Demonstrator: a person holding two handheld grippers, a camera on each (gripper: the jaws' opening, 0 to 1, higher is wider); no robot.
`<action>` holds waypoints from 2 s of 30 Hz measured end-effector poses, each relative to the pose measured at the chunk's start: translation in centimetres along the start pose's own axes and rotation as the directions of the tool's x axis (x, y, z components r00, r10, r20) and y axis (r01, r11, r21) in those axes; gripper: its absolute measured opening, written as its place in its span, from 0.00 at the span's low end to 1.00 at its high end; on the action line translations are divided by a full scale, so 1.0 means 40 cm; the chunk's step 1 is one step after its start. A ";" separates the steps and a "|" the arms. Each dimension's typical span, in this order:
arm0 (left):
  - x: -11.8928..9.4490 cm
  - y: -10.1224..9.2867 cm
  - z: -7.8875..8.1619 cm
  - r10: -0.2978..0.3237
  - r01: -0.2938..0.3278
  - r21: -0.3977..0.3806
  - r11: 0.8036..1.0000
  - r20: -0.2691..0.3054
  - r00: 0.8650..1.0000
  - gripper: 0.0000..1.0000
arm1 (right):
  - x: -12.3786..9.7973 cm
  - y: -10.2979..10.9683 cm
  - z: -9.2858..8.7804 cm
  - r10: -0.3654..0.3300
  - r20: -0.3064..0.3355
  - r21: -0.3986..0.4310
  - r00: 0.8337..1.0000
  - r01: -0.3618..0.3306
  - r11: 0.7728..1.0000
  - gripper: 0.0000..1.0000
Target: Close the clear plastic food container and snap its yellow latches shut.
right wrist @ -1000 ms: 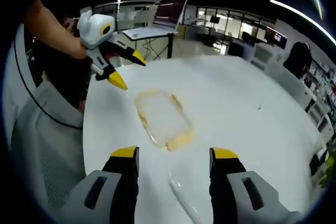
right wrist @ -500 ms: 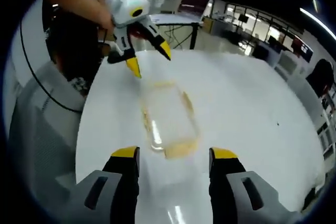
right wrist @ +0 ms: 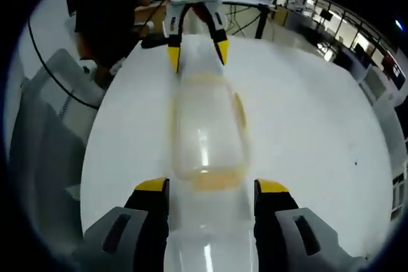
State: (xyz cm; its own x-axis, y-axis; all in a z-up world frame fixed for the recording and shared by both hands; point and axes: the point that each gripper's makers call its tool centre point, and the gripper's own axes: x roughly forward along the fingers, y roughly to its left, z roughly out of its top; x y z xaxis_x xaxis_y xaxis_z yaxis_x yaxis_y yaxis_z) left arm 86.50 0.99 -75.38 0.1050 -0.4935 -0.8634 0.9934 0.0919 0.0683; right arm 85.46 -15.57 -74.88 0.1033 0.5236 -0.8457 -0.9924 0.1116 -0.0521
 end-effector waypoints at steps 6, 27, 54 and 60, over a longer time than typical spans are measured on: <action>0.025 -0.007 -0.020 -0.049 0.050 0.045 0.998 -0.023 0.999 0.47 | 0.036 -0.009 -0.010 0.041 -0.057 -0.042 0.998 -0.043 0.998 0.49; 0.060 -0.002 -0.026 -0.085 0.085 0.059 0.995 -0.002 0.996 0.40 | 0.090 -0.006 -0.038 0.107 -0.121 -0.057 0.987 -0.115 0.992 0.41; 0.052 -0.009 -0.030 -0.085 0.086 0.044 0.995 -0.009 0.996 0.33 | 0.081 -0.015 -0.022 0.090 -0.132 -0.065 0.987 -0.100 0.993 0.36; 0.018 -0.016 -0.018 -0.073 0.074 0.039 0.997 -0.021 0.997 0.33 | 0.061 -0.010 -0.005 0.088 -0.120 -0.082 0.989 -0.098 0.992 0.36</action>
State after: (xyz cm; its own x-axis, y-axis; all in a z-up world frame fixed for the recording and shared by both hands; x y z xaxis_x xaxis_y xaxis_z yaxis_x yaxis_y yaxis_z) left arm 85.91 1.20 -76.42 0.0309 -0.4808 -0.8763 0.9995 0.0217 0.0233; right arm 86.08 -14.53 -77.02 0.0066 0.4265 -0.9045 -0.9999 -0.0102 -0.0121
